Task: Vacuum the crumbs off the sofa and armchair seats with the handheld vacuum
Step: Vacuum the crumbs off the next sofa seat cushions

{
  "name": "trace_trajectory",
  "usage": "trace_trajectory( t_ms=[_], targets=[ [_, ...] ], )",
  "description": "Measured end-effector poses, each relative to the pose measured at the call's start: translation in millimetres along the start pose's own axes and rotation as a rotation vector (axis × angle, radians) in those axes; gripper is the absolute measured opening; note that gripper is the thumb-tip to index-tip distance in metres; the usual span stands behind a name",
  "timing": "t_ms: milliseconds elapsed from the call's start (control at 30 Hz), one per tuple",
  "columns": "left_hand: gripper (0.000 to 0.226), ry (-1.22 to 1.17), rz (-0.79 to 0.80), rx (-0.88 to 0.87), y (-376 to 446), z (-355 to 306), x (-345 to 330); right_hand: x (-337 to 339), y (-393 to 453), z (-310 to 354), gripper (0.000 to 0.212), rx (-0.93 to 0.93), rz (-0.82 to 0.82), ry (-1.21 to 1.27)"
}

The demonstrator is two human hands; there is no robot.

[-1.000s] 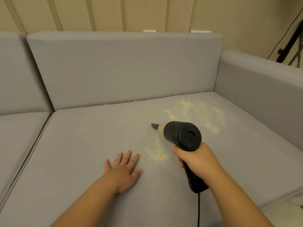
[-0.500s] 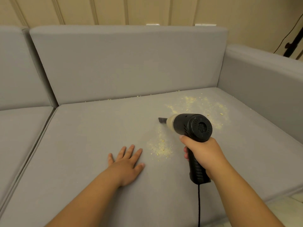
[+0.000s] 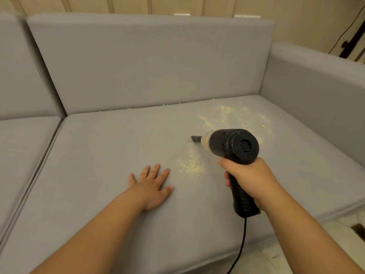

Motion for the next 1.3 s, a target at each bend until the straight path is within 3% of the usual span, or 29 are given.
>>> trace_trajectory(
  t_ms=[133,400,700,933,1167,1300],
  targets=[
    [0.07,0.002,0.019,0.003,-8.3,-1.6,-1.5,0.3,-14.8,1.8,0.017,0.005,0.069,-0.059],
    [0.069,0.005,0.058,0.0,-25.8,-19.8,-2.2,26.2,-35.0,-7.9,0.019,0.016,-0.021,-0.089],
    [0.07,0.004,0.074,0.012,-31.8,-20.5,-2.1,16.6,-51.3,-16.9,0.022,0.005,0.08,-0.064],
    [0.071,0.03,0.062,0.027,-40.9,-14.3,-8.4,24.1,-60.9,-20.2,0.03,0.021,-0.037,-0.098],
    [0.07,0.036,0.073,0.015,-47.6,-13.4,-6.5,4.8,-74.8,-18.6,0.024,-0.011,0.12,-0.092],
    [0.071,0.023,0.085,0.022,-49.9,-12.6,-7.9,16.8,-75.6,-16.6,0.026,0.021,-0.019,-0.089]
  ],
)
Point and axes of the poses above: each hand's wrist, its own y-axis towards the middle knuckle, its own x-axis out of the back of the hand, z = x × y, the point moved 6 cm from there along y, towards the middle knuckle, and after that the axes turned 4 degrees about -z, right-handed, at the moved point
